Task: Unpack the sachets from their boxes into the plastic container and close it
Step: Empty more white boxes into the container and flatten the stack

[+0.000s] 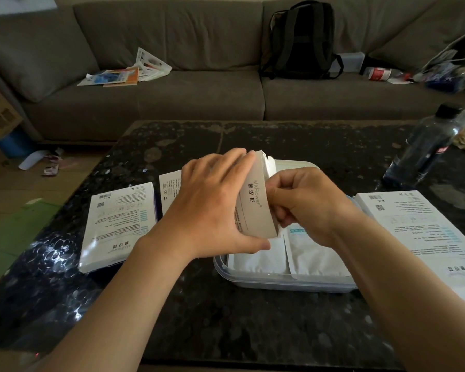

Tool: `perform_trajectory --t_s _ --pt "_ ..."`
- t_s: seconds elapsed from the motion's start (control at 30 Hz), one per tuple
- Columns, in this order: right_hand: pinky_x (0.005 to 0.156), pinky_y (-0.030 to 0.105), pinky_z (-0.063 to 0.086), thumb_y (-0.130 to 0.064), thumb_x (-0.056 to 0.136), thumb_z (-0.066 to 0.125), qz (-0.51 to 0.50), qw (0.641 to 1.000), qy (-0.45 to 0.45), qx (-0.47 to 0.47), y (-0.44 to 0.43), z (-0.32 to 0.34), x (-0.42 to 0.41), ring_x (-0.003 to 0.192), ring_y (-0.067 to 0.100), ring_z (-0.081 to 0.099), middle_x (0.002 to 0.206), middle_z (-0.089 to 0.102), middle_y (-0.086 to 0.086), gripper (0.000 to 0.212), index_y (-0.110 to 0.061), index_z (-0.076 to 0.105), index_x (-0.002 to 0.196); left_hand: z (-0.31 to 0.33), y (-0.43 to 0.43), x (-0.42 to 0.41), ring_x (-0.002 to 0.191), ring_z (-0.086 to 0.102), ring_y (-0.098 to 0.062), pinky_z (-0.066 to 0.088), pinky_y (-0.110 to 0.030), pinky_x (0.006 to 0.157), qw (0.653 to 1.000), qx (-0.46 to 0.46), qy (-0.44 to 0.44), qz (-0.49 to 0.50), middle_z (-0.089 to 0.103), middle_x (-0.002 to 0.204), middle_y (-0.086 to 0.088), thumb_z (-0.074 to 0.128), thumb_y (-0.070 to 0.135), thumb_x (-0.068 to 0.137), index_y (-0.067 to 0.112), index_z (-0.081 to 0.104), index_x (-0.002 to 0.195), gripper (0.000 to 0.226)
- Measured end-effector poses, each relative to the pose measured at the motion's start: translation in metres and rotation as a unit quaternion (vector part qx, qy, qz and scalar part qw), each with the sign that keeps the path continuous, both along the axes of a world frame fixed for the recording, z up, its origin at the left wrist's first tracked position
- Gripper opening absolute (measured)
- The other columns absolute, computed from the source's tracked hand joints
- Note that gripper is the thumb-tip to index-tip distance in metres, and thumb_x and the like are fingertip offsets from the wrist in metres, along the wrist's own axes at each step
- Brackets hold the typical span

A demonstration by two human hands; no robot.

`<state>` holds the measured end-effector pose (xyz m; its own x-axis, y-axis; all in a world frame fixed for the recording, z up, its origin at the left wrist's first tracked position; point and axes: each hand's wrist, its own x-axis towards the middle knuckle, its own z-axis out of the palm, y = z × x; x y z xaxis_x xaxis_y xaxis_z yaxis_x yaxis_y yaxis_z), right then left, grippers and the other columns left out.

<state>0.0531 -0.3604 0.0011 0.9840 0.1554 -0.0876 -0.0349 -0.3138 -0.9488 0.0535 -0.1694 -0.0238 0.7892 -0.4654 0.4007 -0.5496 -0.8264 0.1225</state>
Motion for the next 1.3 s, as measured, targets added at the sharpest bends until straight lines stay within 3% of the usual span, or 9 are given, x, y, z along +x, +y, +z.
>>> perform_trajectory --t_s 0.1,0.3,0.5,0.67,0.9,1.0,1.1,1.23,1.3 --pt "0.068 0.034 0.06 -0.032 0.09 0.065 0.006 0.998 0.017 0.055 -0.006 0.004 0.002 0.074 0.028 0.069 0.086 0.075 0.007 0.024 -0.009 0.07 0.091 0.002 0.003 0.001 0.145 0.035 -0.027 0.026 -0.047 0.117 1.0 -0.001 0.007 0.009 0.031 0.163 0.001 0.063 0.089 0.056 0.021 0.022 0.16 0.131" --pt "0.073 0.035 0.061 -0.022 0.098 0.062 -0.064 0.997 -0.026 -0.026 -0.003 0.01 0.004 0.093 0.022 0.069 0.1 0.07 0.001 0.007 -0.019 0.058 0.092 0.002 0.003 0.001 0.145 0.036 -0.028 0.028 -0.053 0.118 0.999 0.008 0.016 0.034 0.033 0.164 0.0 0.067 0.087 0.054 0.023 0.022 0.16 0.131" --pt "0.075 0.037 0.063 -0.019 0.084 0.078 -0.039 0.999 -0.022 -0.005 -0.003 0.01 0.003 0.088 0.016 0.075 0.099 0.076 -0.004 0.036 -0.024 0.063 0.117 0.001 0.001 0.0 0.143 0.039 -0.03 0.031 -0.053 0.116 0.999 0.013 0.011 0.042 0.035 0.162 -0.001 0.068 0.086 0.053 0.021 0.025 0.159 0.131" --pt "0.074 0.037 0.063 -0.011 0.083 0.077 -0.052 0.997 -0.015 0.051 -0.008 0.01 0.002 0.088 0.02 0.075 0.093 0.077 -0.002 0.008 -0.014 0.074 0.09 0.001 0.002 0.001 0.142 0.04 -0.03 0.031 -0.053 0.116 0.999 0.018 0.005 0.045 0.034 0.162 0.0 0.066 0.088 0.054 0.021 0.023 0.159 0.132" --pt "0.072 0.04 0.062 -0.016 0.085 0.075 -0.071 0.99 0.015 0.119 -0.013 0.016 0.003 0.094 0.03 0.07 0.097 0.074 0.005 0.015 -0.008 0.063 0.083 0.002 0.006 0.003 0.147 0.034 -0.027 0.027 -0.052 0.119 0.998 0.009 0.024 0.059 0.029 0.165 0.002 0.065 0.088 0.053 0.023 0.02 0.16 0.133" --pt "0.08 0.044 0.061 -0.019 0.093 0.068 -0.074 0.992 0.015 0.102 -0.013 0.017 0.003 0.098 0.027 0.068 0.104 0.072 0.003 0.01 -0.014 0.066 0.101 0.003 0.007 0.002 0.147 0.034 -0.027 0.026 -0.052 0.12 0.998 0.007 0.023 0.059 0.03 0.165 0.001 0.065 0.088 0.053 0.023 0.02 0.16 0.133" --pt "0.081 0.042 0.061 -0.02 0.1 0.058 -0.059 0.991 0.02 0.118 -0.02 0.021 0.003 0.101 0.022 0.069 0.111 0.071 -0.001 0.02 -0.023 0.063 0.118 0.004 0.009 0.003 0.147 0.034 -0.027 0.025 -0.052 0.12 0.997 0.007 0.026 0.07 0.029 0.165 0.002 0.066 0.087 0.053 0.023 0.021 0.161 0.133" --pt "0.066 0.029 0.061 -0.016 0.102 0.052 -0.047 0.982 0.036 0.18 -0.033 0.024 0.002 0.09 0.012 0.075 0.099 0.077 -0.007 0.022 -0.027 0.065 0.116 0.006 0.016 0.007 0.146 0.033 -0.025 0.025 -0.051 0.12 0.996 0.001 0.036 0.084 0.03 0.163 0.003 0.065 0.088 0.053 0.024 0.022 0.16 0.132" --pt "0.065 0.03 0.061 -0.014 0.103 0.05 -0.047 0.972 0.065 0.221 -0.038 0.023 0.001 0.091 0.013 0.075 0.102 0.077 -0.004 0.025 -0.025 0.066 0.118 0.007 0.02 0.008 0.144 0.035 -0.026 0.027 -0.052 0.118 0.995 -0.001 0.034 0.093 0.032 0.162 0.003 0.065 0.088 0.052 0.024 0.023 0.159 0.132"
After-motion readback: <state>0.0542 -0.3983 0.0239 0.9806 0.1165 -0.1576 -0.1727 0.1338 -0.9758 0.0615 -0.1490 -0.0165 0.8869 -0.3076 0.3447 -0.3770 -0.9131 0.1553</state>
